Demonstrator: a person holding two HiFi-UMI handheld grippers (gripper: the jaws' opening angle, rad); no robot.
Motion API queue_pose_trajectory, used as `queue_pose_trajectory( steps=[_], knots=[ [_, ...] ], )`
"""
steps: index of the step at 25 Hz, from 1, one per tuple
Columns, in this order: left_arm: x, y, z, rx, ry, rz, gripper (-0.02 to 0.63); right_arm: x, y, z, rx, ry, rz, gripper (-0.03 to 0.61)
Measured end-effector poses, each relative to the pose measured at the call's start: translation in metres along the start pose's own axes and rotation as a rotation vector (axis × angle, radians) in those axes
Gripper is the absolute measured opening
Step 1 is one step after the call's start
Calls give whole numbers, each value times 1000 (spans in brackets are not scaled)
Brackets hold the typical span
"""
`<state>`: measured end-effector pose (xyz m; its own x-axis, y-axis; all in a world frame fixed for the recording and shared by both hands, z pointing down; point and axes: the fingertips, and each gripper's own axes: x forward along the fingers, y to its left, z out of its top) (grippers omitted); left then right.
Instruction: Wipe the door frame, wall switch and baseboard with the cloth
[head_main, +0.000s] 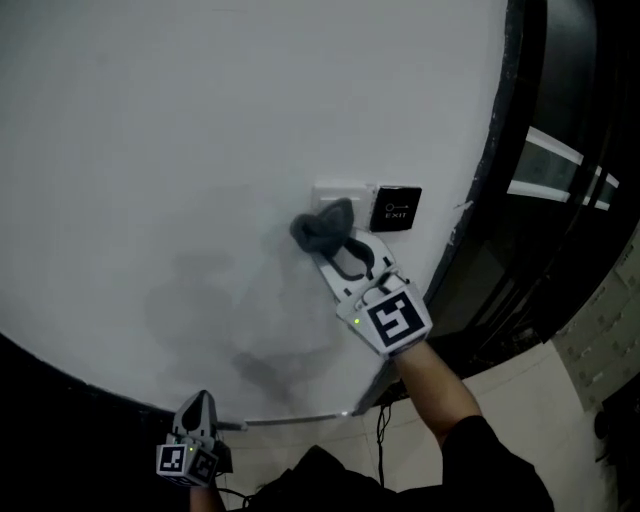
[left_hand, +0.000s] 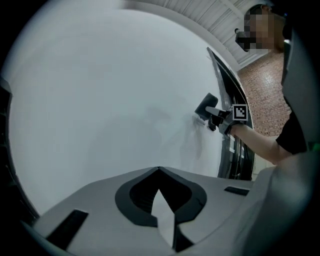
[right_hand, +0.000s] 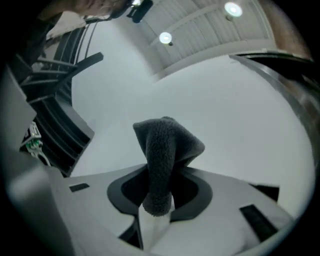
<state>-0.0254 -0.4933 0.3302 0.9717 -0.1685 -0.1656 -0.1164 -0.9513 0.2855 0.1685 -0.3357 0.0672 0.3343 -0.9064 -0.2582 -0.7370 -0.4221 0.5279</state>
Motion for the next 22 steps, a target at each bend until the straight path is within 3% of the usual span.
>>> queue_pose_trajectory(
  steps=[5, 9, 11, 15, 22],
  knots=[
    [-9, -3, 7, 44, 9, 22, -6, -10, -55, 51, -332, 64, -175, 101],
    [-19, 4, 7, 35, 9, 30, -6, 4, -77, 51, -751, 262, -377, 101],
    [-20, 5, 7, 43, 16, 49, -6, 16, -76, 33, -911, 369, -421, 101],
    [-23, 7, 0, 19, 26, 59, -6, 25, -65, -3, -942, 478, -376, 101],
    [-31, 20, -4, -21, 25, 45, -6, 18, -51, -20, -981, 513, -401, 101]
  ],
)
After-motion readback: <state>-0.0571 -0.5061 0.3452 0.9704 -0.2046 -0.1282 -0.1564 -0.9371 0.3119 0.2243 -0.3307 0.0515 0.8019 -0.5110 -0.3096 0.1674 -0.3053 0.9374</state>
